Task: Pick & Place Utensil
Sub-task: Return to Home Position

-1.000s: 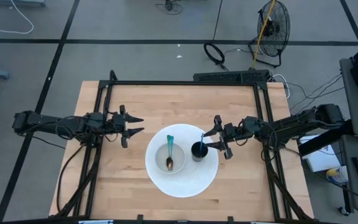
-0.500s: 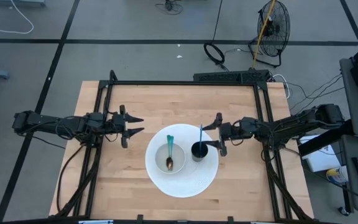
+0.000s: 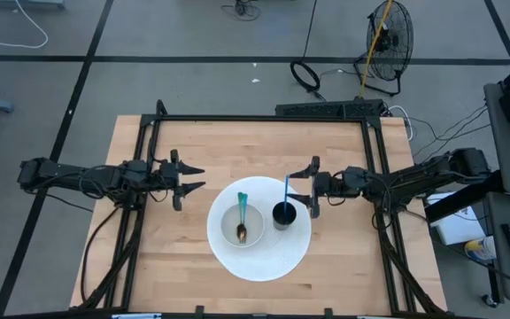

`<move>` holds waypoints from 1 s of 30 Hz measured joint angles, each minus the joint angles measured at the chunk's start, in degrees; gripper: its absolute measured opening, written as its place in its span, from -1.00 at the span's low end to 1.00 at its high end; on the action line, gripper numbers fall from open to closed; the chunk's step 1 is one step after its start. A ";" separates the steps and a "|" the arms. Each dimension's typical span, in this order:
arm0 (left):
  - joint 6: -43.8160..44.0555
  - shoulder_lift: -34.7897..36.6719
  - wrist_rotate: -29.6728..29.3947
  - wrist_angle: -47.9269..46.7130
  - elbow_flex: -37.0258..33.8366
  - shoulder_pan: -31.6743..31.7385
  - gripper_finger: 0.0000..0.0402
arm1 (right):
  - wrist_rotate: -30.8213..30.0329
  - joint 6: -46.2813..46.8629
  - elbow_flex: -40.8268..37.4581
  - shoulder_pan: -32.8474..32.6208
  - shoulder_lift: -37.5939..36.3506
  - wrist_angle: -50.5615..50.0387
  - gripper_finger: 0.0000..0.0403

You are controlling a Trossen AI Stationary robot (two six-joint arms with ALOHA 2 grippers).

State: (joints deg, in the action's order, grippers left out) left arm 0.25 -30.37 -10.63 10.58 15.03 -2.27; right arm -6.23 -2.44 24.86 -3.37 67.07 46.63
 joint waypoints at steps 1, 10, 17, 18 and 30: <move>-0.01 0.01 0.00 -0.02 0.00 -0.01 -0.07 | 0.01 -0.01 0.00 0.00 0.00 0.02 0.31; -0.04 0.00 0.00 -0.06 0.00 -0.01 -0.07 | -6.93 -2.91 0.00 -0.57 -3.25 -2.82 0.31; -0.42 0.02 0.11 4.97 -0.02 -0.74 -0.07 | -7.31 -3.63 0.02 -2.04 -13.74 -12.18 0.31; -1.31 0.02 0.11 6.02 -0.02 -0.95 -0.07 | -7.31 -3.84 0.02 -2.36 -15.74 -14.04 0.31; -2.51 0.02 -11.59 6.92 -0.02 -0.30 -0.07 | -12.44 -5.59 0.02 -4.21 -35.22 -40.92 0.31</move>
State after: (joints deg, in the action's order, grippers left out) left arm -2.26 -30.35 -22.23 17.50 15.00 -2.56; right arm -18.67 -8.03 24.88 -7.58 31.85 5.71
